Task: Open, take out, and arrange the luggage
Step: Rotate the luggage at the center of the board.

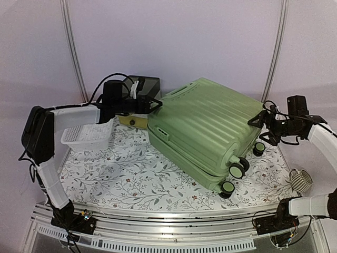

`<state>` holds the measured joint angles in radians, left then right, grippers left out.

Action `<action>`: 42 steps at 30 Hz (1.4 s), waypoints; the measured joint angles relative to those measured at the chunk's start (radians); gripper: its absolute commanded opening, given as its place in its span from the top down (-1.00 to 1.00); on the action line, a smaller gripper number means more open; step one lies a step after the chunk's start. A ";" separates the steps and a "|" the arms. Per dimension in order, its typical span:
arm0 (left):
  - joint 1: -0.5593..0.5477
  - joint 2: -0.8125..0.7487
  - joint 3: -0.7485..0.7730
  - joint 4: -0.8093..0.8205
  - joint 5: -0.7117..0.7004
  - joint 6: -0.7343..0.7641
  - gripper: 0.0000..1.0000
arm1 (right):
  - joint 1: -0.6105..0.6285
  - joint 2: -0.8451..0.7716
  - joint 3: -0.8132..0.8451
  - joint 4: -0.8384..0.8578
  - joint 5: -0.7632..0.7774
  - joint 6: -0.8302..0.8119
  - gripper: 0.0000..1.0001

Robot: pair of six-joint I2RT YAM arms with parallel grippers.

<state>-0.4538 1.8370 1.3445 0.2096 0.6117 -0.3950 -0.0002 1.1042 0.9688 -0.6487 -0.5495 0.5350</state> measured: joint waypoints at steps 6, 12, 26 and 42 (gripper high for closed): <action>-0.044 -0.078 -0.069 -0.033 -0.026 0.002 -0.76 | 0.000 0.040 -0.001 0.073 -0.067 0.005 -0.98; -0.116 -0.171 -0.144 -0.078 -0.085 0.000 -0.75 | -0.018 0.084 0.040 0.064 -0.005 0.002 -0.98; -0.422 -0.365 -0.246 -0.204 -0.193 -0.089 -0.75 | -0.046 0.359 0.289 0.109 0.154 -0.084 -0.98; -0.515 -0.505 -0.237 -0.261 -0.353 -0.035 -0.80 | -0.008 0.275 0.378 -0.041 0.366 -0.169 -0.97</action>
<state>-0.9688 1.3315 1.1080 -0.0513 0.2584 -0.4297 -0.0086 1.3796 1.3472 -0.6899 -0.1837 0.3660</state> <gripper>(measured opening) 0.899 0.988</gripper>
